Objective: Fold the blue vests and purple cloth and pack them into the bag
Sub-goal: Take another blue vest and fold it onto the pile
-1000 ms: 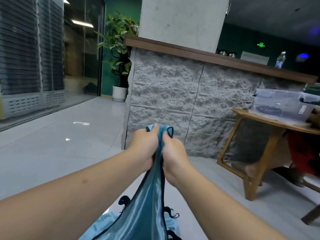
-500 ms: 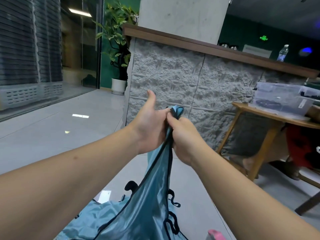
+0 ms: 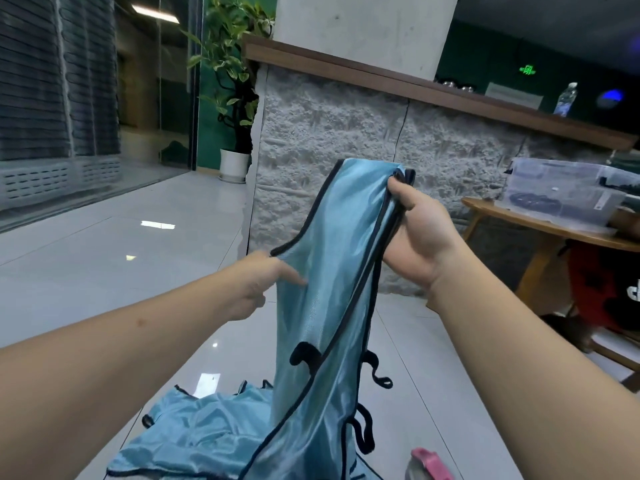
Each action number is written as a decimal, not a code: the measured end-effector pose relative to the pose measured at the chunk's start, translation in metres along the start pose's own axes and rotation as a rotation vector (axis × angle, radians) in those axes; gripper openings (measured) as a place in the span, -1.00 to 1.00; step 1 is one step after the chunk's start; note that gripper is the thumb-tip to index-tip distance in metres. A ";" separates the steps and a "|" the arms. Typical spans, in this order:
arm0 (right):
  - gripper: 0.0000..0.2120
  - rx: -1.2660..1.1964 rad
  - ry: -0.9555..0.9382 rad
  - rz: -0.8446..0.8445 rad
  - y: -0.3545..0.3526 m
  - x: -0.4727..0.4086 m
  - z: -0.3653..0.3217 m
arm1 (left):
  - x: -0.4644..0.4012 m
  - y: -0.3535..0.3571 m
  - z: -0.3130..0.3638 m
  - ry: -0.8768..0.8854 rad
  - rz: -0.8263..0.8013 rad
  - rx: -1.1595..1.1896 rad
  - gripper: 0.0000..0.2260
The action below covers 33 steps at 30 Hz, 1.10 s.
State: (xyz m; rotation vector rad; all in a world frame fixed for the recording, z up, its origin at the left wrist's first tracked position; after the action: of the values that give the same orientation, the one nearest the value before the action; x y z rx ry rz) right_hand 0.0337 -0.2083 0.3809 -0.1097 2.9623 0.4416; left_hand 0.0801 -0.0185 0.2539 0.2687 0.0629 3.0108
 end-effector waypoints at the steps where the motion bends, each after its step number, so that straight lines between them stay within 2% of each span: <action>1: -0.65 -0.021 -0.002 -0.001 -0.001 0.000 -0.002 | -0.003 -0.001 -0.006 -0.013 -0.034 0.030 -0.10; 4: -0.64 -0.055 -0.022 0.023 -0.010 -0.002 -0.009 | -0.001 0.005 -0.002 0.040 -0.150 0.076 -0.56; 5: -0.63 -0.063 -0.029 0.041 -0.016 -0.004 -0.012 | 0.000 0.006 0.003 0.068 -0.191 0.095 -0.62; 10: -0.59 -0.118 -0.035 0.209 -0.054 -0.018 -0.014 | 0.014 0.005 0.026 0.086 -0.348 -0.021 -0.53; 12: -0.58 -0.120 -0.003 0.252 -0.064 -0.024 -0.005 | 0.022 0.009 0.024 0.035 -0.415 -0.056 -0.50; 15: -0.60 -0.103 0.021 0.268 -0.073 -0.032 0.011 | 0.028 0.015 0.013 -0.085 -0.497 -0.021 -0.30; 17: -0.61 -0.098 0.037 0.271 -0.077 -0.036 0.020 | 0.033 0.020 0.011 -0.127 -0.527 0.033 -0.33; 22: -0.57 -0.083 0.150 0.274 -0.085 -0.043 0.051 | 0.033 0.021 0.017 -0.118 -0.502 0.128 -0.35; 26: -0.60 0.023 0.281 0.237 -0.082 -0.042 0.075 | 0.028 0.017 0.031 -0.070 -0.384 0.231 -0.73; 29: -0.63 -0.021 0.321 0.228 -0.072 -0.035 0.093 | 0.024 0.015 0.036 -0.059 -0.337 0.304 -0.74; 33: -0.16 -0.158 0.353 0.167 -0.058 -0.020 0.134 | 0.021 0.011 0.042 -0.013 -0.269 0.407 -0.73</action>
State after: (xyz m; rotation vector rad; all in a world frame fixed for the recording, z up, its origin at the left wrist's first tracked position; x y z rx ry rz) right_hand 0.0770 -0.2226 0.2407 0.0493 3.2915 0.7492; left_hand 0.0664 -0.0254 0.2995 0.2878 0.6584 2.7020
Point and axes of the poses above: each hand's wrist, its own x-axis away from the middle knuckle, its own y-axis out of the palm, z = x × y, the point moved 8 cm from there along -x, towards the middle knuckle, and after that the axes turned 6 degrees about x, right-handed, at the moved point
